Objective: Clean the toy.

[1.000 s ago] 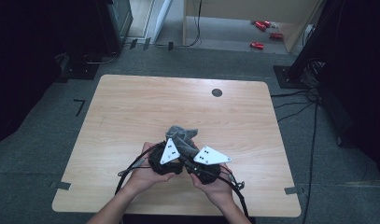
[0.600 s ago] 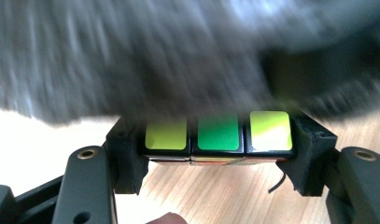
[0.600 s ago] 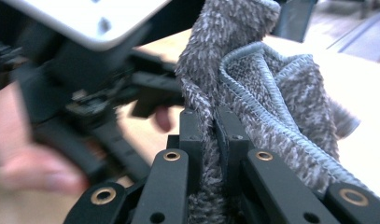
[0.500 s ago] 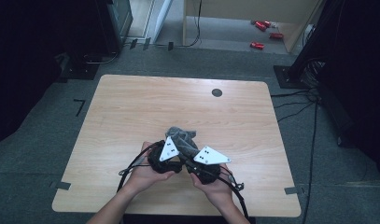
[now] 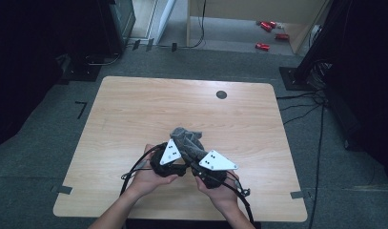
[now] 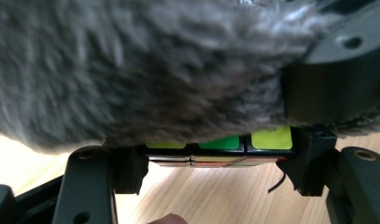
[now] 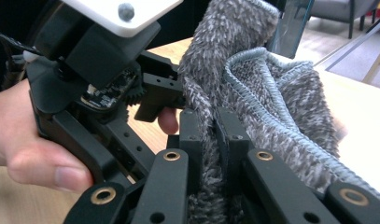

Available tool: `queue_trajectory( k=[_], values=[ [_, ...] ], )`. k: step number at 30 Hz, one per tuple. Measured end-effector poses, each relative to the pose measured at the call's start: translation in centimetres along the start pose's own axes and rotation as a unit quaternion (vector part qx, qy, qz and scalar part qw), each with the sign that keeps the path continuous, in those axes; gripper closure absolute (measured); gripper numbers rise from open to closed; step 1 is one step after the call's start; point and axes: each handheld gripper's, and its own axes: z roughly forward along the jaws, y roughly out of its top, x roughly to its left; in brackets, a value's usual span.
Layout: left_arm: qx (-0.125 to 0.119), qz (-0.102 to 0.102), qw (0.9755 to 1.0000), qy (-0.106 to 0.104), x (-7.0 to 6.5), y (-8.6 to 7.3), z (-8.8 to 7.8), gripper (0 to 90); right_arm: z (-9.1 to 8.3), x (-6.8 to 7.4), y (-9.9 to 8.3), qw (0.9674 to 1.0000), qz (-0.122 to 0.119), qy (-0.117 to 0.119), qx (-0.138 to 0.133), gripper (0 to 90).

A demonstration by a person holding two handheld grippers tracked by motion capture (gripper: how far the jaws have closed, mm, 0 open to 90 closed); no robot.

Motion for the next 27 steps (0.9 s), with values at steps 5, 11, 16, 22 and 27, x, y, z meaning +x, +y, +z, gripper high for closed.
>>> queue_trajectory(
  k=[5,11,16,22,27],
  values=[
    [-0.026,-0.02,0.9994,-0.014,0.7,-0.2,-0.6,35.4,-1.4,-2.6,0.2,0.997,0.052,-0.045,-0.035,84.4],
    [-0.099,-0.017,0.9946,-0.025,1.0,0.0,-1.8,35.4,-1.7,-5.0,-0.8,0.9895,0.133,-0.025,-0.051,84.3],
    [-0.114,-0.01,0.9933,-0.02,0.8,-0.6,-1.3,35.3,-2.1,-5.1,-0.4,0.9852,0.155,0.01,-0.072,84.3],
    [-0.145,0.01,0.9892,-0.016,0.4,-0.5,-1.9,35.3,-2.5,-5.2,0.1,0.9813,0.165,0.033,-0.093,84.3],
    [-0.148,0.009,0.9887,-0.023,0.3,-0.6,-1.8,35.3,-2.4,-6.1,-0.7,0.9768,0.196,0.026,-0.081,84.3]
  ],
)
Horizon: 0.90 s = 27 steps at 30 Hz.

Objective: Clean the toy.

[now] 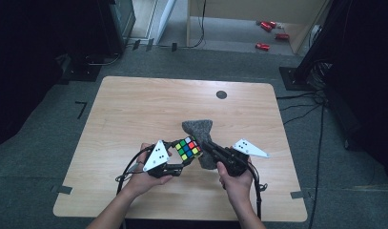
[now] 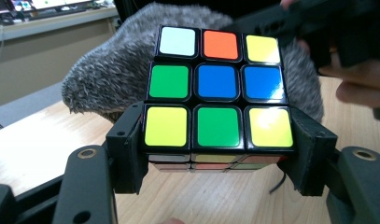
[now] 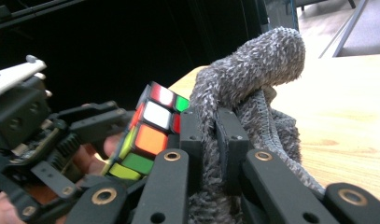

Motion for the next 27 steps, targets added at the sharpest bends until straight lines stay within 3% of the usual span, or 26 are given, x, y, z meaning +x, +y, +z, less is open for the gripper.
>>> queue_trajectory(
  k=[2,5,9,12,17,24,27],
  values=[
    [0.011,0.007,0.9999,0.003,-0.2,-0.2,0.3,35.3,-0.1,0.7,0.3,0.9999,-0.007,0.013,-0.007,84.3],
    [0.005,0.006,1.0,0.002,-0.2,-0.2,0.2,35.3,-0.2,1.8,0.7,0.9994,-0.027,0.018,-0.009,84.3],
    [-0.006,-0.005,1.0,0.0,0.1,0.0,-0.2,35.3,-0.1,0.9,0.5,0.9998,-0.006,0.016,-0.008,84.4],
    [-0.002,-0.009,1.0,0.003,0.3,-0.1,-0.1,35.3,-0.1,0.2,0.1,0.9997,0.019,0.014,-0.007,84.5],
    [0.009,-0.004,0.9999,0.007,0.1,-0.4,0.2,35.3,-0.1,1.7,0.7,0.9994,-0.01,0.032,-0.012,84.4],
    [0.004,-0.005,1.0,0.007,0.2,-0.2,0.0,35.3,0.0,0.4,0.1,0.9996,0.018,0.02,-0.004,84.5],
    [0.012,-0.002,0.9998,0.014,0.2,-0.4,0.2,35.3,-0.1,1.1,0.5,0.9994,0.014,0.032,-0.007,84.4]
  ],
)
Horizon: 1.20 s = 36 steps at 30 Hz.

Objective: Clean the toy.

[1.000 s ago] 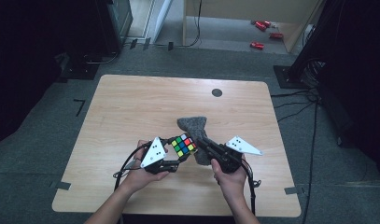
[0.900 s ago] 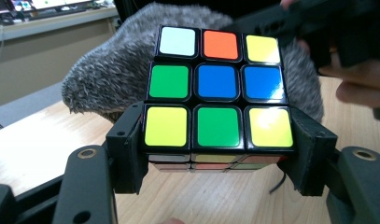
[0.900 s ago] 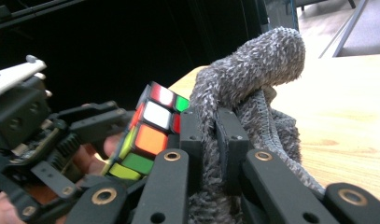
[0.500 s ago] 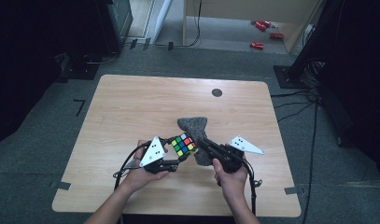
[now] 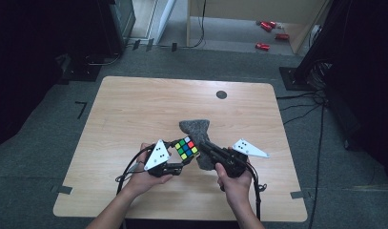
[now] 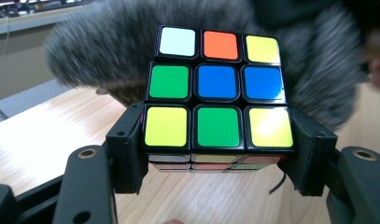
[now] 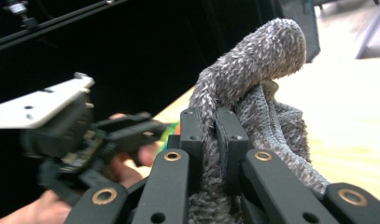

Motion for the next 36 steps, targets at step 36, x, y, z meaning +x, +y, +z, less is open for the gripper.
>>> queue_trajectory(
  k=[36],
  values=[
    [-0.097,-0.186,0.9775,-0.026,4.0,0.5,-2.5,35.3,1.8,-0.4,-2.5,0.9952,-0.072,0.066,0.01,84.3]
  ],
)
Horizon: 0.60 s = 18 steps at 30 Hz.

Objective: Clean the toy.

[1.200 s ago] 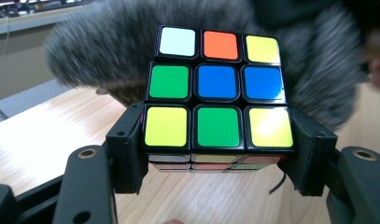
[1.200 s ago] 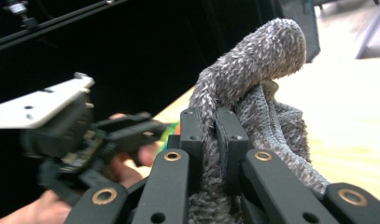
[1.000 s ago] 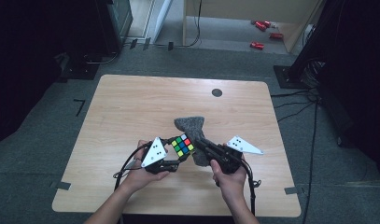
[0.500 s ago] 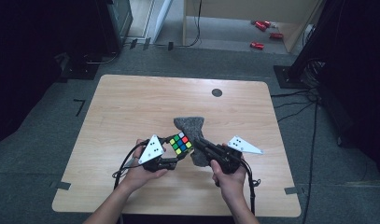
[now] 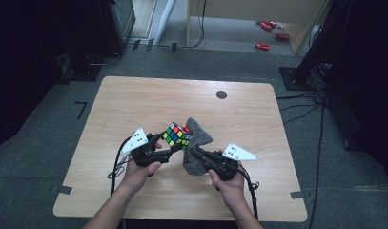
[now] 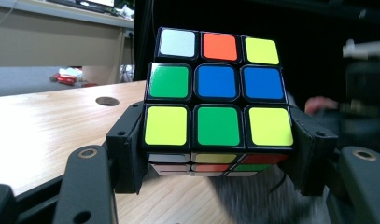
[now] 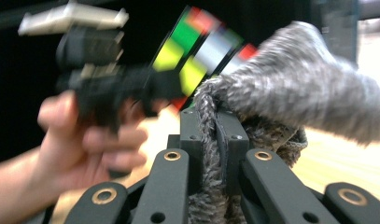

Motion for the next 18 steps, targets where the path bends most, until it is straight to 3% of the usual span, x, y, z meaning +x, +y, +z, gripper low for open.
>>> queue_trajectory(
  k=[3,6,10,15,18],
  values=[
    [-0.013,-0.034,0.9992,-0.014,0.5,0.3,-0.3,35.3,1.0,0.6,-0.9,0.9986,-0.036,0.02,0.034,84.0],
    [-0.006,-0.039,0.9989,-0.025,0.5,0.3,-0.4,35.3,1.6,1.1,-1.4,0.9967,-0.066,0.015,0.045,83.6],
    [0.007,-0.043,0.9985,-0.032,0.4,0.1,0.0,35.3,1.0,0.5,-0.9,0.9957,-0.09,-0.011,0.019,82.4],
    [0.022,-0.046,0.9978,-0.041,0.5,-0.1,0.2,35.3,-0.3,-0.7,-0.2,0.9955,-0.081,-0.044,-0.02,82.1],
    [0.024,-0.044,0.9978,-0.043,0.5,-0.2,0.3,35.3,-0.5,-0.8,-0.2,0.995,-0.085,-0.05,-0.02,82.6]
  ],
)
